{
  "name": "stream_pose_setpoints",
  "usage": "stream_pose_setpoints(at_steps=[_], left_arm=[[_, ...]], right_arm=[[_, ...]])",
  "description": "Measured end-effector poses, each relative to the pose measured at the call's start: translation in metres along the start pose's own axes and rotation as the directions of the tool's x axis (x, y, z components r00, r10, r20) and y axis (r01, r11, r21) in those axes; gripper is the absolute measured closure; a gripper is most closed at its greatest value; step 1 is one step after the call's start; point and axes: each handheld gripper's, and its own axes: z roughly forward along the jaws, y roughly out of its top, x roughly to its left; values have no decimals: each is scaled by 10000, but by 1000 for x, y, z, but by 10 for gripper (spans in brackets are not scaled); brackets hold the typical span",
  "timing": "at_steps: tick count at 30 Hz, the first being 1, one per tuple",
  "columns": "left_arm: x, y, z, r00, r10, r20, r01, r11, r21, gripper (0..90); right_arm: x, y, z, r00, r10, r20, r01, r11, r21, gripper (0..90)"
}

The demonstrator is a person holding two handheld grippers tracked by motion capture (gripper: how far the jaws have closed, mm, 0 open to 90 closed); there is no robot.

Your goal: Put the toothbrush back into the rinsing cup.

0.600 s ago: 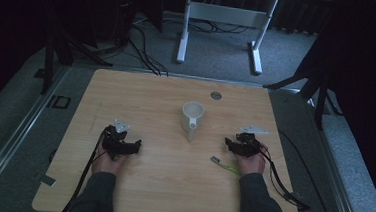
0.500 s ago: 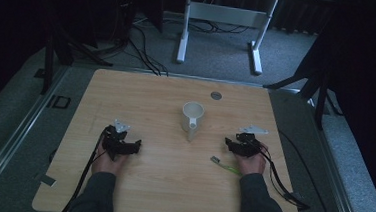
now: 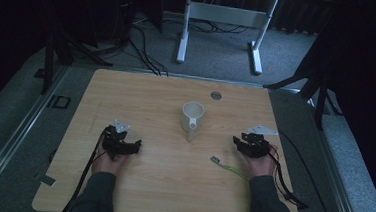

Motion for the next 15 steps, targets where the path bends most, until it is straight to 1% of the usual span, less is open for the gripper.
stream_pose_setpoints(at_steps=[4, 5, 8, 13, 15], left_arm=[[0, 0, 0, 10000, -2, -2, 2, 10000, 5, 152], [0, 0, 0, 10000, -3, -1, 3, 10000, 4, 152], [0, 0, 0, 10000, -7, -2, 7, 10000, 3, 152], [0, 0, 0, 10000, -14, -2, 14, 10000, 9, 152], [0, 0, 0, 10000, -20, -1, 20, 10000, 4, 152]], right_arm=[[-3, 4, -6, 10000, 5, -60, -5, 10000, -44, 574], [-4, 6, -11, 9999, -9, -104, 8, 9999, -112, 570], [-5, 10, -15, 9999, -72, -149, 69, 9998, -209, 556], [-5, 15, -21, 9999, -107, -113, 104, 9996, -275, 531], [-5, 16, -23, 9998, -195, -80, 192, 9994, -293, 530]])
